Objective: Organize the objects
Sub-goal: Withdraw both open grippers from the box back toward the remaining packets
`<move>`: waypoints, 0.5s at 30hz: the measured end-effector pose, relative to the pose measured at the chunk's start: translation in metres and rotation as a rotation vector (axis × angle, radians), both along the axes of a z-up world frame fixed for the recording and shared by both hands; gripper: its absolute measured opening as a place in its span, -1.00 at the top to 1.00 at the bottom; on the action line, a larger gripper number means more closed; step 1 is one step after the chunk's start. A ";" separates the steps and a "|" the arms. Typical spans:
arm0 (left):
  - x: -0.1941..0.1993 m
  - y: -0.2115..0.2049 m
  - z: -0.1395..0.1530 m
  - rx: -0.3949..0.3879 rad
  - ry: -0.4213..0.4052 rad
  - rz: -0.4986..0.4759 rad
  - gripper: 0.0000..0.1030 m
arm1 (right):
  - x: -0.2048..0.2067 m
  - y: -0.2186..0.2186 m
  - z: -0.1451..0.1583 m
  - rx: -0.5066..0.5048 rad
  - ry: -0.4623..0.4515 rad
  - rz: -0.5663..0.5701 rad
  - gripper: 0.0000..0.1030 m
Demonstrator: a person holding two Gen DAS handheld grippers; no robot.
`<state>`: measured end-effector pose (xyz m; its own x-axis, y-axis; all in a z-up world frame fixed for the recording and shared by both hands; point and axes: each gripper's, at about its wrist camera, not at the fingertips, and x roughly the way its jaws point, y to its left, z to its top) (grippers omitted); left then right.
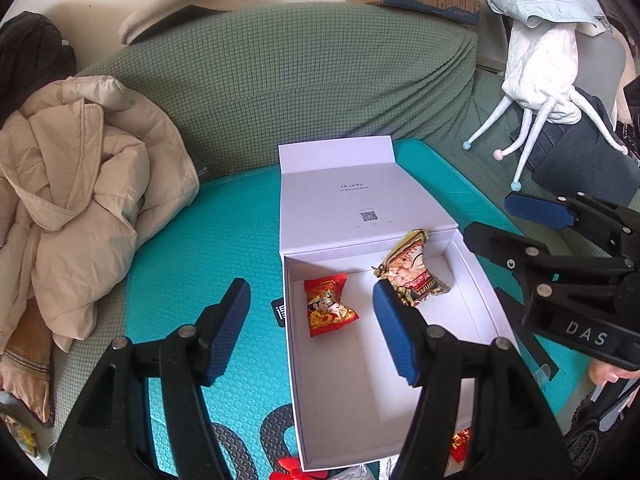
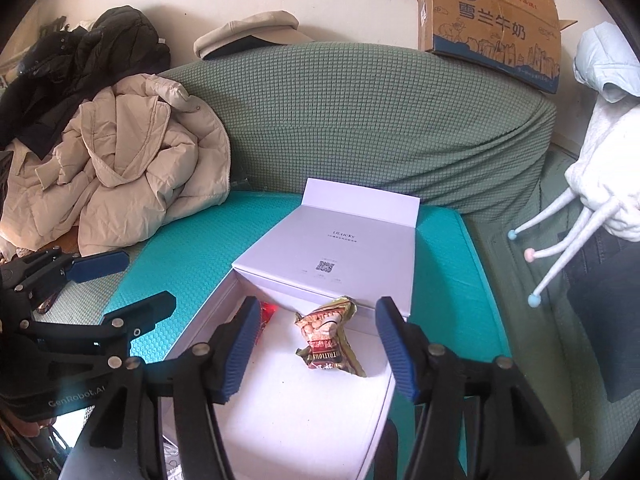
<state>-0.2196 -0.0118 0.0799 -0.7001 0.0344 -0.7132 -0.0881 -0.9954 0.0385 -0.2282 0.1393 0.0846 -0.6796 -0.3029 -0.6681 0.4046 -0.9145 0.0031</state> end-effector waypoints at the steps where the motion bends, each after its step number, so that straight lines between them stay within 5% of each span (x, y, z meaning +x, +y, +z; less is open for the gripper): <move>1: 0.005 0.000 0.003 -0.001 0.009 0.006 -0.24 | 0.005 0.002 0.003 0.002 0.005 0.000 -0.24; 15: 0.066 -0.002 0.032 0.022 0.072 0.060 -0.40 | 0.068 0.017 0.032 0.019 0.056 0.016 -0.37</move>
<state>-0.1539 -0.0140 0.1118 -0.7506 0.0057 -0.6607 -0.0260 -0.9994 0.0209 -0.1601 0.1560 0.1168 -0.7113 -0.3016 -0.6349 0.4180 -0.9077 -0.0371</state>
